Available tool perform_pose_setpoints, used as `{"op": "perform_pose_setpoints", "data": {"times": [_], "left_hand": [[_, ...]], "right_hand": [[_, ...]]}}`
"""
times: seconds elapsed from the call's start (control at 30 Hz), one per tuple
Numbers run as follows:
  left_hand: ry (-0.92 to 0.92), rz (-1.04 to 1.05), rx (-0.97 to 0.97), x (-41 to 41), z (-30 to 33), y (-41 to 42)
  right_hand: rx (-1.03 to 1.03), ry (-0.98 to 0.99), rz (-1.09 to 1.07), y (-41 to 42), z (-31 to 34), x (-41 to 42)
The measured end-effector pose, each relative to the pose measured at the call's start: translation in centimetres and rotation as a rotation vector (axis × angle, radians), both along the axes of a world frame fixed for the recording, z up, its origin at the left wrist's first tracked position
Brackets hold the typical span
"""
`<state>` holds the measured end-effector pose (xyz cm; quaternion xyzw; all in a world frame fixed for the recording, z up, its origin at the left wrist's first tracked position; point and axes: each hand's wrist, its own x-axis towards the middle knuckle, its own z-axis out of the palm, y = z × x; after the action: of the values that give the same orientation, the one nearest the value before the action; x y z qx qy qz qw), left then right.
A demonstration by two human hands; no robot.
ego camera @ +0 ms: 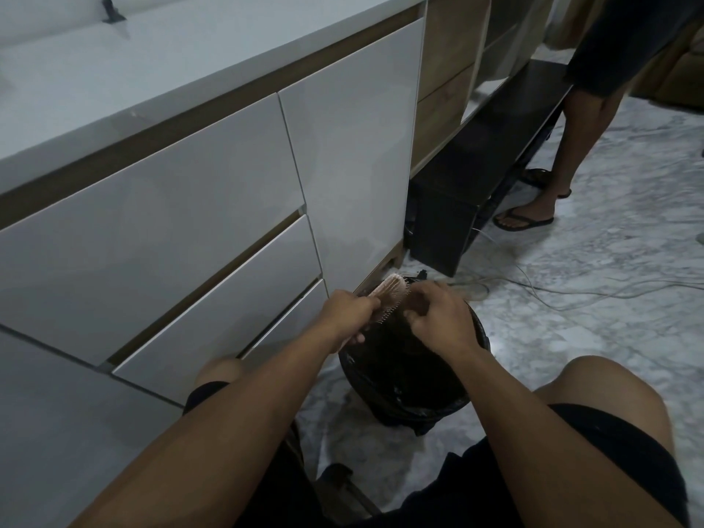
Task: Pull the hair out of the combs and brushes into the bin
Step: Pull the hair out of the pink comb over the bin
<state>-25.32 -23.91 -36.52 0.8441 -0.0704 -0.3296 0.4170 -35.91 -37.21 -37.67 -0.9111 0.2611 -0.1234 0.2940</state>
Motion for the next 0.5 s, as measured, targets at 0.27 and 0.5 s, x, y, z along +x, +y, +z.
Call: {"op": "perform_pose_setpoints", "data": {"times": [0.27,0.5], "left_hand": [[0.007,-0.115,0.004,-0.21,0.32,0.00],[-0.009,-0.078,-0.002,0.08,0.03,0.34]], "right_hand": [[0.104,-0.070,0.196,0.50,0.35,0.28],[0.088,-0.185,-0.024,-0.45,0.01,0.48]]}}
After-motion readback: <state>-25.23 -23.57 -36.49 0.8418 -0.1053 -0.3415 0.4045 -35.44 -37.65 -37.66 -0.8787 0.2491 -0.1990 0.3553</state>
